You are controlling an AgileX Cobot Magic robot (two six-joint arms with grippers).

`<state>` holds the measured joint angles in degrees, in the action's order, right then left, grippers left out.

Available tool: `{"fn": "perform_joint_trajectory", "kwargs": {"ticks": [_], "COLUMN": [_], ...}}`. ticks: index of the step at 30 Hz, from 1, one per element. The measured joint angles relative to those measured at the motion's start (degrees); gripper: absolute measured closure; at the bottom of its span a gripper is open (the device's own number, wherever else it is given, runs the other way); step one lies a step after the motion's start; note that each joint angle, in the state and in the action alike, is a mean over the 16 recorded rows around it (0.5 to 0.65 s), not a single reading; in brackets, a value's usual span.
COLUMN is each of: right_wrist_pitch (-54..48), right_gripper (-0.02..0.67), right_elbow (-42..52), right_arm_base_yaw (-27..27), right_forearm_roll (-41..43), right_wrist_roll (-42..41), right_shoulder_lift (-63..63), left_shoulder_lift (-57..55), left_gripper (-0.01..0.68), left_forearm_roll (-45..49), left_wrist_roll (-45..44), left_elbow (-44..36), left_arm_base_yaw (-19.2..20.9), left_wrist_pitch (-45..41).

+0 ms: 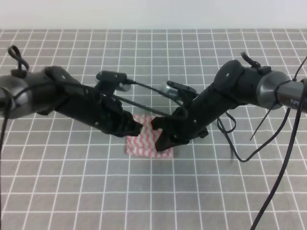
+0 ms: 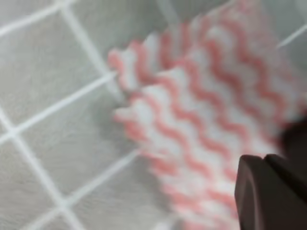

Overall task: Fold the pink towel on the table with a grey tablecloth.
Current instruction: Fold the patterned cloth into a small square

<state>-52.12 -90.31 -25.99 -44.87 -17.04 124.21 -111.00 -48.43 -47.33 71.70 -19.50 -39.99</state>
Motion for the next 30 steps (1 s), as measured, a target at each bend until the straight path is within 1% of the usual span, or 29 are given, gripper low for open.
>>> {"fn": "perform_joint_trajectory", "kwargs": {"ticks": [9, 13, 22, 30], "right_wrist_pitch": [0.4, 0.6, 0.7, 0.7], "right_gripper": [0.664, 0.664, 0.664, 0.664], "right_elbow": [0.0, 0.0, 0.0, 0.0], "right_arm_base_yaw": [0.0, 0.0, 0.0, 0.0], "right_forearm_roll": [-0.1, -0.1, 0.1, 2.4], "right_wrist_roll": [0.0, 0.0, 0.0, 0.4], "right_shoulder_lift": [0.0, 0.0, -0.4, -3.7], "left_shoulder_lift": [0.8, -0.4, -1.0, 5.6], "left_gripper": [0.676, 0.676, 0.676, 0.676], "left_forearm_roll": [-0.1, 0.4, 2.0, 2.2], "left_wrist_roll": [1.4, 2.0, 2.6, 1.8], "left_elbow": [0.0, -0.1, -0.1, -1.1], "left_arm_base_yaw": [0.0, 0.0, 0.0, 0.0], "left_wrist_pitch": [-4.6, -5.1, -2.3, 2.6]}}
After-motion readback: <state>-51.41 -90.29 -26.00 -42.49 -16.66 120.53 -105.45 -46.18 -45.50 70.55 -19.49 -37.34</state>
